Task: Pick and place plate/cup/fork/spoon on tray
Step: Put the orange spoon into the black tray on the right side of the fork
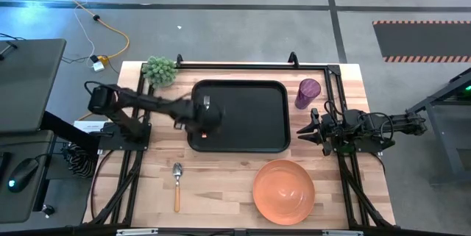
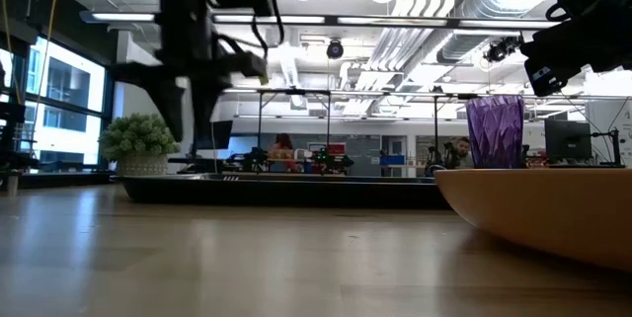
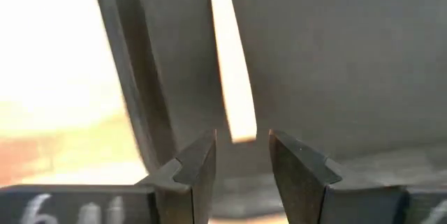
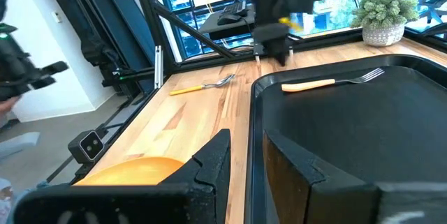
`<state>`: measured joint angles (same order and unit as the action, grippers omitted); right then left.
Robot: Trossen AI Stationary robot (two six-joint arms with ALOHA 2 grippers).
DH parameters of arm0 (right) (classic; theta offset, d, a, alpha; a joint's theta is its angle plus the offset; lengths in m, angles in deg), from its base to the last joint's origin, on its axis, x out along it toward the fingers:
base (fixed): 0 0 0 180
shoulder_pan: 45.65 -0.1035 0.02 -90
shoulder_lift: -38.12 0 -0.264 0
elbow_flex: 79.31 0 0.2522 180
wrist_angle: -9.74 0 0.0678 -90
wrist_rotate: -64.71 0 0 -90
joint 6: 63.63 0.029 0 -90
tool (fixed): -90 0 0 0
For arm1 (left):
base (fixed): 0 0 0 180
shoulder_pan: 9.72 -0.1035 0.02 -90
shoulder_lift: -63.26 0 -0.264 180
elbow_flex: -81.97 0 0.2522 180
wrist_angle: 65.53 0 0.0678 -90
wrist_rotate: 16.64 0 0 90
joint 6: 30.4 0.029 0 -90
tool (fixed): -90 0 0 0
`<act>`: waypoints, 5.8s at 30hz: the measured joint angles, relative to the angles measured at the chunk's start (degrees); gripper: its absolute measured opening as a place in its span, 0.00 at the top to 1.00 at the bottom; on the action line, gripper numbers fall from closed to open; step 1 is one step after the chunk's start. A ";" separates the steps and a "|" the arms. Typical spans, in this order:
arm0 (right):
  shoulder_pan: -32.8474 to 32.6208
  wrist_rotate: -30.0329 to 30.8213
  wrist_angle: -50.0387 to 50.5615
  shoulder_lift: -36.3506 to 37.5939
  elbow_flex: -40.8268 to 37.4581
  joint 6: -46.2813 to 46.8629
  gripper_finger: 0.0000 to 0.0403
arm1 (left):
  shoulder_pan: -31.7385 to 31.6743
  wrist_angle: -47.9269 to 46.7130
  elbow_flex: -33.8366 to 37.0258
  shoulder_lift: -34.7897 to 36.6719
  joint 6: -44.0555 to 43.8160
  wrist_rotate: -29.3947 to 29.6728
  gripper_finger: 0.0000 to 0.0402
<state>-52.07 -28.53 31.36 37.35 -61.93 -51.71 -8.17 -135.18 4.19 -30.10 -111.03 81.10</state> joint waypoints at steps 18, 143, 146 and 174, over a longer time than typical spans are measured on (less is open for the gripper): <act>0.00 0.02 0.00 0.00 0.00 0.00 0.80 | 34.13 -3.19 -0.03 -0.49 -42.11 -5.19 0.70; 0.00 0.01 0.02 -0.02 0.00 0.00 0.80 | -17.74 13.39 -2.46 -4.79 11.89 -2.35 0.91; 0.00 0.02 0.02 -0.02 0.00 0.02 0.80 | -17.73 13.30 -2.46 -4.79 11.91 -1.94 0.91; 0.00 0.02 0.02 -0.26 0.00 0.02 0.80 | -17.45 14.41 -2.46 -9.01 11.86 -1.38 0.91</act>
<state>-52.07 -28.51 31.38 37.08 -61.93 -51.68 -25.62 -120.77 1.73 -39.11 -99.16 79.72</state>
